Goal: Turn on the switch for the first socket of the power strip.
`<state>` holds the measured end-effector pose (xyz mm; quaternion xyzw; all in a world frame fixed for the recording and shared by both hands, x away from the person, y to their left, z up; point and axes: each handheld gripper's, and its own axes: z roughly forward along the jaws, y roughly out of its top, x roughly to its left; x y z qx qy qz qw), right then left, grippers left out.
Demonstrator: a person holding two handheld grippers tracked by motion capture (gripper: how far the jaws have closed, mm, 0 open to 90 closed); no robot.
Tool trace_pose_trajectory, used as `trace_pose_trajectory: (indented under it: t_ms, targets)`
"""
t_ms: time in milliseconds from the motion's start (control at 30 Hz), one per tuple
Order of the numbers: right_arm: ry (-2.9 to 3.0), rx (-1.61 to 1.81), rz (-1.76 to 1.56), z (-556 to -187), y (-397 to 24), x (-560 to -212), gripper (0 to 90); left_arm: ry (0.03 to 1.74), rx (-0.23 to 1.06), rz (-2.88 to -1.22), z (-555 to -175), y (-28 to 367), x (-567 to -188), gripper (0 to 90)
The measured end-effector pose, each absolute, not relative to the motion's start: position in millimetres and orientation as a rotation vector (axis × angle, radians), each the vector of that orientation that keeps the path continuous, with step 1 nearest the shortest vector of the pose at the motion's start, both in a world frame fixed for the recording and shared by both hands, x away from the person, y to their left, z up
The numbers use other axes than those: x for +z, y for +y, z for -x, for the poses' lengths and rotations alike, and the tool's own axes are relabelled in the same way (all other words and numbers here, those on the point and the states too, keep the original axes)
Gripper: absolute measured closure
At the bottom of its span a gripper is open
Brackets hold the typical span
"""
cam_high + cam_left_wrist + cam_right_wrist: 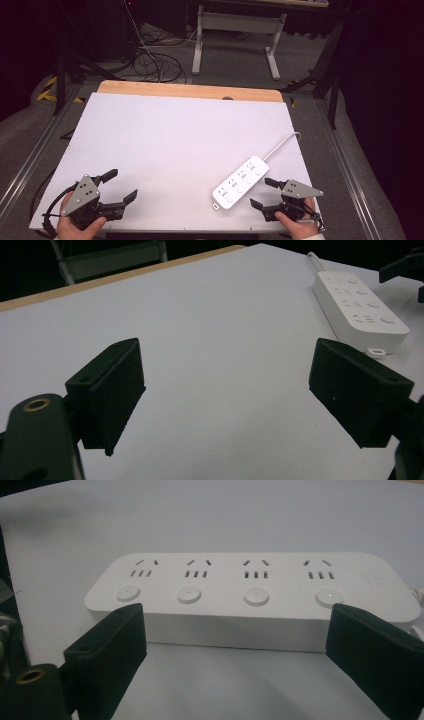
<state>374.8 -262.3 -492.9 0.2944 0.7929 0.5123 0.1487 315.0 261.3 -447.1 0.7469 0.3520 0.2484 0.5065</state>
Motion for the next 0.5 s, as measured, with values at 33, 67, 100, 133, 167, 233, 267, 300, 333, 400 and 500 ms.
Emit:
trace_pose_trajectory:
  t_ms: [33,67,100,133,167,233,267,300,333,400,500]
  targets:
    - [2.273,1.471,-0.847,-374.8,-262.4,-492.5,9.8,0.846,0.604,-1.805,-315.3,261.6,-447.2,15.5]
    - [2.266,1.471,-0.849,-374.7,-262.7,-491.9,9.8,0.848,0.607,-1.808,-315.4,261.7,-447.3,15.5]
    - [2.256,1.472,-0.850,-374.5,-263.2,-490.9,9.9,0.847,0.607,-1.809,-315.6,261.8,-447.4,15.5]
    - [2.246,1.473,-0.853,-374.3,-263.9,-489.8,9.9,0.848,0.608,-1.809,-315.8,261.8,-447.5,15.4]
    - [2.237,1.471,-0.856,-374.2,-264.5,-489.0,9.9,0.857,0.602,-1.803,-315.5,261.3,-447.9,15.5]
    - [2.222,1.468,-0.872,-373.8,-266.7,-487.0,10.0,0.854,0.610,-1.811,-316.1,261.9,-448.0,15.6]
    - [2.217,1.465,-0.883,-373.7,-267.8,-486.0,10.6,0.853,0.608,-1.812,-316.2,262.0,-448.0,15.6]
    - [2.218,1.462,-0.878,-374.0,-268.8,-485.6,11.2,0.852,0.608,-1.813,-316.3,261.9,-448.1,15.6]
    - [2.214,1.462,-0.880,-374.0,-269.2,-485.4,11.4,0.852,0.608,-1.813,-316.3,261.8,-448.1,15.6]
    - [2.211,1.456,-0.877,-373.7,-269.6,-484.8,11.4,0.850,0.608,-1.811,-316.3,261.9,-448.0,15.6]
    - [2.206,1.458,-0.863,-373.0,-269.2,-483.8,11.3,0.851,0.607,-1.810,-316.3,262.3,-448.1,15.6]
